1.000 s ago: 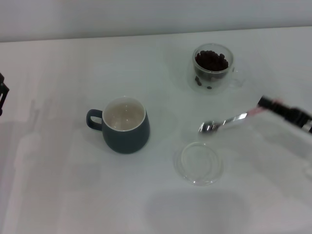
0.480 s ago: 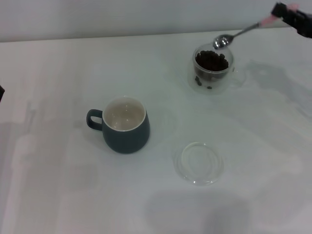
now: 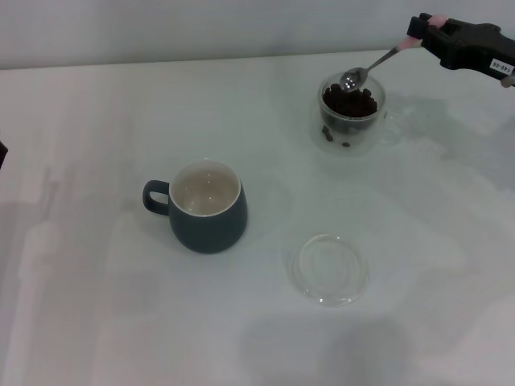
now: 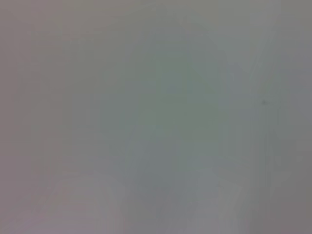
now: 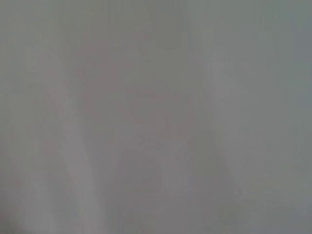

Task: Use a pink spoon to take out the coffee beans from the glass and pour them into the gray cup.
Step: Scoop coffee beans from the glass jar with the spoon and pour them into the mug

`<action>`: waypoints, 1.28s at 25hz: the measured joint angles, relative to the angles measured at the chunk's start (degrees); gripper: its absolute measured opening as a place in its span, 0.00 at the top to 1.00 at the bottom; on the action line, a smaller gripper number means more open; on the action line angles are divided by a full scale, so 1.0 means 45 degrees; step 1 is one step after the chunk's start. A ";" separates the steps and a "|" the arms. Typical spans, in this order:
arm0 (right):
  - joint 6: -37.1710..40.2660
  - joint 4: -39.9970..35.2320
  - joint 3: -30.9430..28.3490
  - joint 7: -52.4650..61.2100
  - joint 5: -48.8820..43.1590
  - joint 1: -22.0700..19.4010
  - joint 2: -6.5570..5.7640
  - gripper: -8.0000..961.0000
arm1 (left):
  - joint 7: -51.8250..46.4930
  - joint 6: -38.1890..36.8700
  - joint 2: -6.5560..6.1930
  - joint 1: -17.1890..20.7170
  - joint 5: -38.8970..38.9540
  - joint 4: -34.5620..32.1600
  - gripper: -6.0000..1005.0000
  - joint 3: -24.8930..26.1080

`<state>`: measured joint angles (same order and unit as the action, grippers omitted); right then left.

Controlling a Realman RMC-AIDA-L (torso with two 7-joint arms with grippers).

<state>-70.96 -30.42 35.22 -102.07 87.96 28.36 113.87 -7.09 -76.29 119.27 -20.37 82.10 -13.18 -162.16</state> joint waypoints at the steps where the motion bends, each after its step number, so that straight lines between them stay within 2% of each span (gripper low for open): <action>1: 0.0209 -0.0105 0.0052 -0.0111 -0.0003 -0.0025 0.0052 0.83 | 0.0000 0.0000 -0.0001 0.0000 0.0000 0.0000 0.18 0.0001; 8: 0.1353 -0.0328 0.0651 -0.0404 -0.0075 -0.0075 0.0145 0.83 | -0.0006 0.0002 -0.0020 -0.0022 -0.0003 0.0059 0.18 0.0000; 16: 0.1370 -0.0183 0.0785 0.0021 -0.0155 -0.0156 0.0224 0.82 | -0.0026 0.0001 -0.0021 -0.0035 0.0009 0.0174 0.18 0.0001; 26: 0.1382 -0.0164 0.0786 0.2342 -0.0153 -0.0201 0.0261 0.82 | -0.0027 0.0000 -0.0021 -0.0109 0.0019 0.0330 0.18 0.0001; 32: 0.2036 -0.0125 0.0787 0.4933 -0.0152 -0.0196 0.0255 0.82 | -0.0026 -0.0032 -0.0021 -0.0120 0.0017 0.0361 0.18 0.0001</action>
<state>-61.80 -30.98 38.77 -79.87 87.28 27.48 115.02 -7.21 -76.43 119.18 -20.92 82.18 -11.56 -162.16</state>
